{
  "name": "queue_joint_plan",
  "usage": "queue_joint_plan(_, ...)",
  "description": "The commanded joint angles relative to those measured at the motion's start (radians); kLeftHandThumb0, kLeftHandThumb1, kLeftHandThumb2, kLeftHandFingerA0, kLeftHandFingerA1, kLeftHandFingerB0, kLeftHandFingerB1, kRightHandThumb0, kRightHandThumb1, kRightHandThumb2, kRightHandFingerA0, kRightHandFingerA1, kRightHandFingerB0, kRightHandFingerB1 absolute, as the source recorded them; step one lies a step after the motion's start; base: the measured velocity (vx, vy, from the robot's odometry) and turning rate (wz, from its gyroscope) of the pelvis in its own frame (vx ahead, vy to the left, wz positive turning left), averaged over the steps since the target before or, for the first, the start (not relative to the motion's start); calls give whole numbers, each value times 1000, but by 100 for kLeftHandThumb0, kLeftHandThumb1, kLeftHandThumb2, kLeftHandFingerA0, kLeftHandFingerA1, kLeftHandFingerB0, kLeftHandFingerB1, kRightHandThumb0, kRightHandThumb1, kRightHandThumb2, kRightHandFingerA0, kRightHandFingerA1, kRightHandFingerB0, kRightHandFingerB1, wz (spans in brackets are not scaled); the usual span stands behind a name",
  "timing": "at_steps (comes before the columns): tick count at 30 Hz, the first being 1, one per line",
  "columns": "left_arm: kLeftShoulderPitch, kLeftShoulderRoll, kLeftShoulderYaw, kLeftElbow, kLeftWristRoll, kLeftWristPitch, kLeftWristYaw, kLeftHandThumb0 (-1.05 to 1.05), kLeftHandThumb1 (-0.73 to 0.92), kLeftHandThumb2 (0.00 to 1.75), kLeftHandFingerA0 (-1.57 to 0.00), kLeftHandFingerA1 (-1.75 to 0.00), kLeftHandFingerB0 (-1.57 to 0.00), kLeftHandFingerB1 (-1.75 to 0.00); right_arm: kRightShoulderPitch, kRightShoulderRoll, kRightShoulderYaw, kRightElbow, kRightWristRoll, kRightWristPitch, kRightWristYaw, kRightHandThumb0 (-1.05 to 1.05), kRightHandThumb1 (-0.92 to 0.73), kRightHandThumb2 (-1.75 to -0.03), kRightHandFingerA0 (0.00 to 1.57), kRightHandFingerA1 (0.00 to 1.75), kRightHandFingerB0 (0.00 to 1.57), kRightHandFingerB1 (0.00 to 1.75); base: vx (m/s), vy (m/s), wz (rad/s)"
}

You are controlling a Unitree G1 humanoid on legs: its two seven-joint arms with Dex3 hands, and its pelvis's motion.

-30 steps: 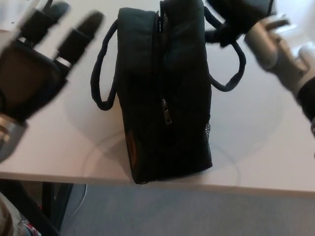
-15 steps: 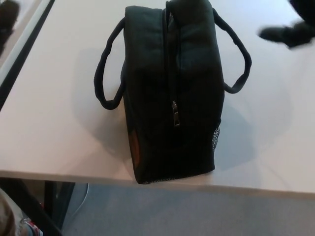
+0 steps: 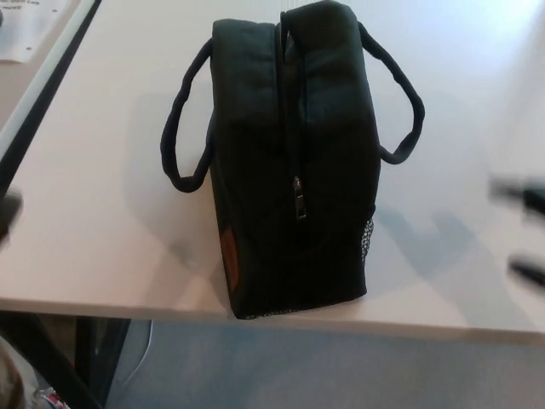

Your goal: A lunch bag is kept on the middle of the desk and the robot uses both its hands to grab the opening of the bag from the left and right and moves its hands away from each other to spread the bag open

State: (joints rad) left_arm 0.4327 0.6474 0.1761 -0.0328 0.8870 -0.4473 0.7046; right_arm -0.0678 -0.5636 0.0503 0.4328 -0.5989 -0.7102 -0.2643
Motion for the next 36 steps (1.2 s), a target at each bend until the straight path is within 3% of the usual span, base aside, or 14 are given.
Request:
queue_joint_plan(1, 878, -102, -242, -57, -437, -625, 95, -22, 75, 62, -26, -37, -13, -28, 1173, 58, 72, -432, 4, -215, -88, -56, -76, -63, 18, 37, 20, 27, 0, 0, 0)
queue_joint_plan(4, 913, -99, -370, -33, -508, -595, 41, -37, 80, 64, -25, -36, -13, -27, 1156, 110, 152, -388, -77, -186, -147, -31, -62, -111, 2, 51, 0, 48, 0, 0, 0)
queue_joint_plan(5, 899, -107, -388, -11, -505, -609, 42, -38, 82, 65, -22, -37, -12, -29, 1139, 125, 167, -365, -106, -193, -178, -55, -79, -63, 5, 32, 6, 26, 0, 0, 0)
queue_joint_plan(8, 850, -140, -406, 43, -469, -585, 23, -43, 85, 66, -17, -37, -14, -31, 1026, 161, 234, -286, -228, -163, -273, -64, -58, -96, 1, 35, 0, 26, 0, 0, 0)
queue_joint_plan(13, 734, -157, -455, 9, -570, -463, -113, -43, 86, 66, -15, -35, -12, -30, 808, 198, 224, -200, -118, -131, -162, -64, -79, -63, 9, 35, 11, 25, 0, 0, 0)
queue_joint_plan(14, 720, -153, -458, 28, -593, -461, -132, -27, 72, 118, 0, -50, 0, -50, 790, 198, 224, -183, -97, -126, -140, -67, -60, -95, 4, 46, 5, 33, 0, 0, 0)
queue_joint_plan(15, 718, -150, -453, 28, -608, -454, -141, -46, 85, 67, -15, -34, -11, -26, 784, 194, 223, -177, -73, -115, -110, -65, -60, -96, 3, 44, 4, 32, 0, 0, 0)
queue_joint_plan(17, 719, -151, -442, 26, -614, -448, -143, -47, 84, 67, -15, -36, -11, -25, 771, 190, 223, -161, -47, -110, -82, -63, -81, -69, 9, 37, 11, 21, 0, 0, 0)
queue_joint_plan(18, 684, -166, -446, 66, -630, -457, -152, -27, 73, 118, 0, -50, 0, -50, 751, 179, 214, -135, -12, -118, -59, -71, -60, -96, 7, 47, 0, 28, 0, 0, 0)
queue_joint_plan(19, 667, -167, -442, 92, -634, -471, -153, -43, 84, 67, -15, -35, -11, -22, 747, 179, 214, -128, -6, -120, -55, -63, -61, -98, 7, 47, 0, 32, 0, 0, 0)
queue_joint_plan(22, 646, -175, -438, 123, -649, -481, -165, -43, 84, 67, -16, -35, -11, -23, 744, 175, 214, -108, 11, -140, -53, -62, -83, -64, 14, 32, 6, 25, 0, 0, 0)
queue_joint_plan(23, 652, -170, -433, 117, -658, -478, -171, -43, 84, 67, -16, -35, -10, -23, 748, 177, 217, -103, 14, -144, -53, -68, -64, -95, 7, 44, 4, 29, 0, 0, 0)
queue_joint_plan(30, 688, -125, -407, 131, -713, -524, -204, -42, 84, 67, -19, -40, -12, -22, 784, 208, 251, -77, -2, -153, -73, -62, -83, -68, 16, 32, 10, 18, 0, 0, 0)
queue_joint_plan(36, 663, -157, -401, 203, -711, -579, -207, -45, 83, 67, -19, -38, -11, -24, 768, 192, 258, -80, 35, -148, -18, -68, -64, -96, 7, 44, 4, 27, 0, 0, 0)
